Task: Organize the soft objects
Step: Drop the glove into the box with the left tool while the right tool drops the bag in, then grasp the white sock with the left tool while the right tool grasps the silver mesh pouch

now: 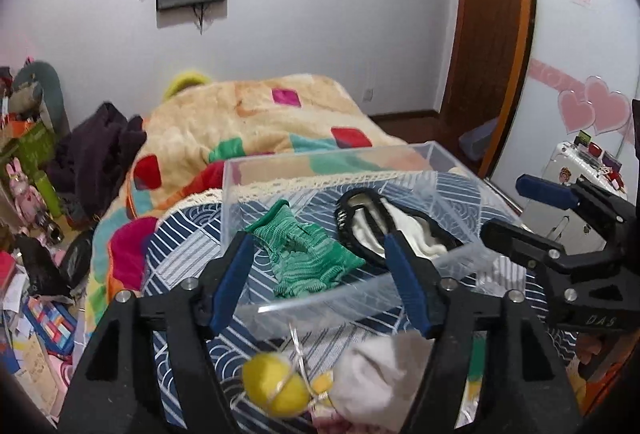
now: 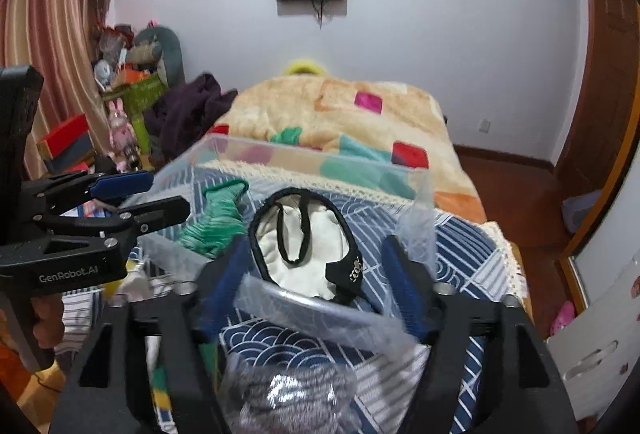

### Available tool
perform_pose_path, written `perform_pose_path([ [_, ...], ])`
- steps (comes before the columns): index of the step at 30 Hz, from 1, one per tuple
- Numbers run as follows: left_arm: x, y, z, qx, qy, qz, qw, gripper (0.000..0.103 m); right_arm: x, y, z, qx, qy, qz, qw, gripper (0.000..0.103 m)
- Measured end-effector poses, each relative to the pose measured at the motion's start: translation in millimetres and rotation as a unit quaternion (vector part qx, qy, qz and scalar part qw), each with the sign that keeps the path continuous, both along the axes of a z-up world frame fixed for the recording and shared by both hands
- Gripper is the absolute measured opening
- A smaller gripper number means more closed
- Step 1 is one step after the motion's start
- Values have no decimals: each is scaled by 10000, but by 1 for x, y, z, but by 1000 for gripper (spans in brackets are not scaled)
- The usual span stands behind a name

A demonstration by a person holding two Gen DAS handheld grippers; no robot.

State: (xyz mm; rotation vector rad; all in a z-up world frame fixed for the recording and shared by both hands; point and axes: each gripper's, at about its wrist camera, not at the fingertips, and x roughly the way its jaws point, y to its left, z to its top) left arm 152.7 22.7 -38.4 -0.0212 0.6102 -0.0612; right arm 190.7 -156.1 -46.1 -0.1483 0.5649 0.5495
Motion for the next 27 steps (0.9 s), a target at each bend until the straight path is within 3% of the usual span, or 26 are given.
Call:
perform_pose_path([
  [6, -33, -5, 1, -86, -194, -106, 9997, 75, -19, -13, 0, 158, -167, -74, 9997, 82],
  [20, -55, -11, -51, -414, 251, -206, 9986, 75, -25, -19, -62, 169, 769, -54, 9969, 82],
  [22, -57, -11, -53, -456, 226, -248, 9984, 70, -27, -17, -69, 123, 846, -14, 9963, 82],
  [24, -58, -13, -54, -452, 224, -331, 9982, 58, -28, -16, -74, 65, 904, 27, 9959, 81],
  [27, -57, -15, -57, -487, 270, -420, 9976, 46, -30, -13, -79, 44, 961, 87, 9953, 70],
])
